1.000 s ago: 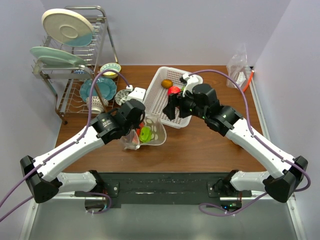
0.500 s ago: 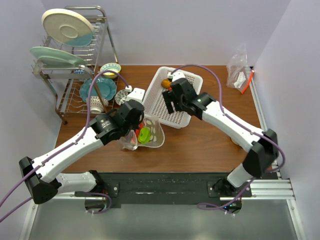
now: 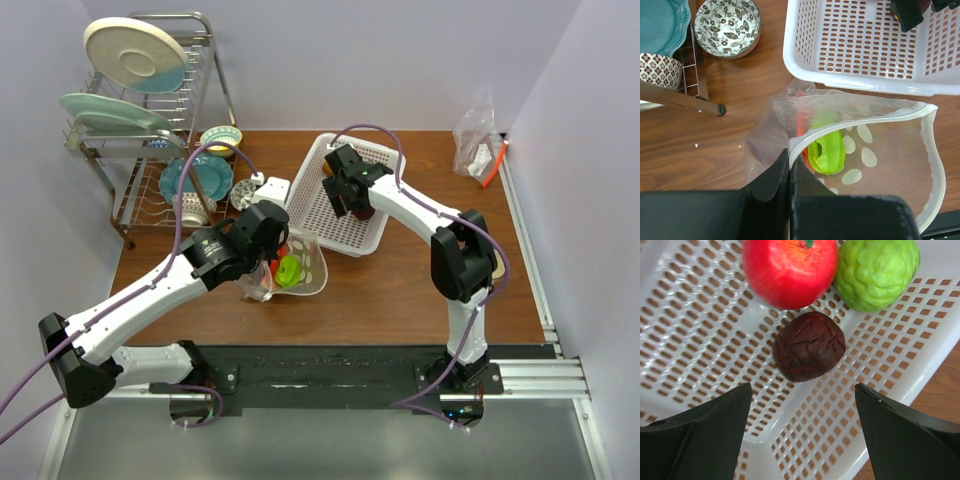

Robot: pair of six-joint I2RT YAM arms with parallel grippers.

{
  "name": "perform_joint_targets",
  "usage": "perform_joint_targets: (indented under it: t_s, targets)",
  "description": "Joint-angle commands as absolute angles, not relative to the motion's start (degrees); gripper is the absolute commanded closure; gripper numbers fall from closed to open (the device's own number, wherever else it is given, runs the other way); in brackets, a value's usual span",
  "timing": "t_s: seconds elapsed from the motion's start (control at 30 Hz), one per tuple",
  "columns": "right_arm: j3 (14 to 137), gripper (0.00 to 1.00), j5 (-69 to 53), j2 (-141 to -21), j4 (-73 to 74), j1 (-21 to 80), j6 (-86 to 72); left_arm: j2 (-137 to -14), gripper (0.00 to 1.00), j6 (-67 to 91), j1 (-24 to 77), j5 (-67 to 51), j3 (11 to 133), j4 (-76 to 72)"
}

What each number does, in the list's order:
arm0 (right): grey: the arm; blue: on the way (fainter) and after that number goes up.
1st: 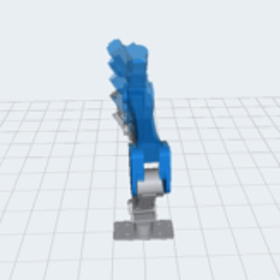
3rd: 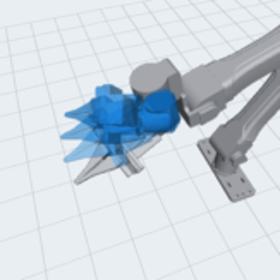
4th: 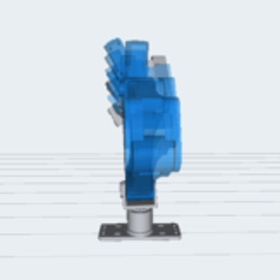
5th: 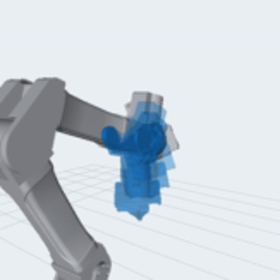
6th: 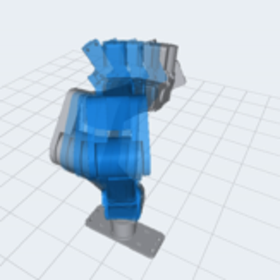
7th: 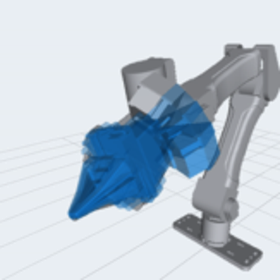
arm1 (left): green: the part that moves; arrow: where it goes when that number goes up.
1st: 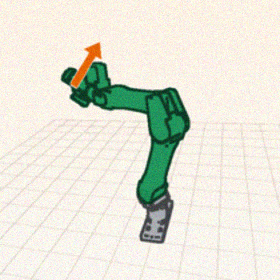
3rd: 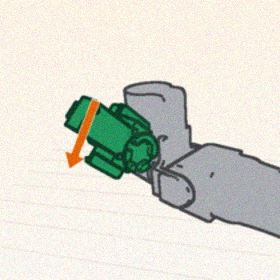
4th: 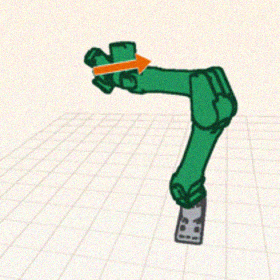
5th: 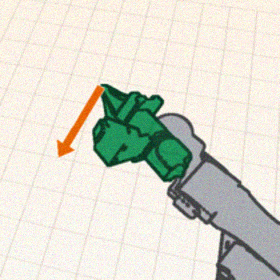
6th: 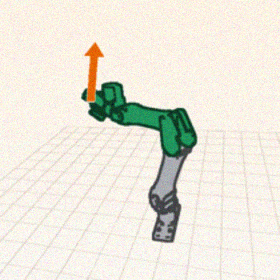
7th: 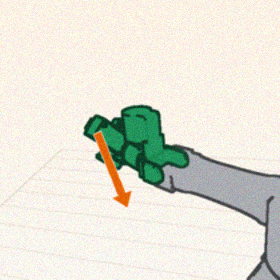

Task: Place the food in the zip-top bag and seal the zipper
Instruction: Pick up the fake fruit from the bin.

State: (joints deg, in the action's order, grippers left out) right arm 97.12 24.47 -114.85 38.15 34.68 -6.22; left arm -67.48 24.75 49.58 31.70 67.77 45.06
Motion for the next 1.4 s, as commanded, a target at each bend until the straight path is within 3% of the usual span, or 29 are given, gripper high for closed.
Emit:
perform_joint_targets:
  t_s: [0.0,0.33,0.47,0.57,1.03,1.37]
  targets:
    - [100.98,0.13,22.50,-116.45,37.62,32.52,-5.71,-67.50,1.00,25.40,49.75,32.70,68.38,43.51]
    - [102.04,0.15,21.19,-124.45,36.56,30.67,-6.59,-68.99,1.00,24.87,49.66,32.52,69.87,43.07]
    - [104.14,0.34,17.23,-126.38,38.05,30.59,-6.42,-69.78,1.00,24.70,49.66,32.34,70.22,42.98]
    - [104.68,0.36,15.74,-125.34,38.93,30.59,-6.94,-70.14,1.00,24.70,49.66,32.34,70.49,43.07]
    - [97.48,0.40,-2.45,-101.18,37.09,30.67,-8.17,-70.22,1.00,24.61,49.66,32.61,69.61,42.45]
    - [81.42,0.40,-24.33,-82.19,32.27,30.59,-14.93,-70.93,1.00,24.35,49.66,32.26,69.35,41.22]
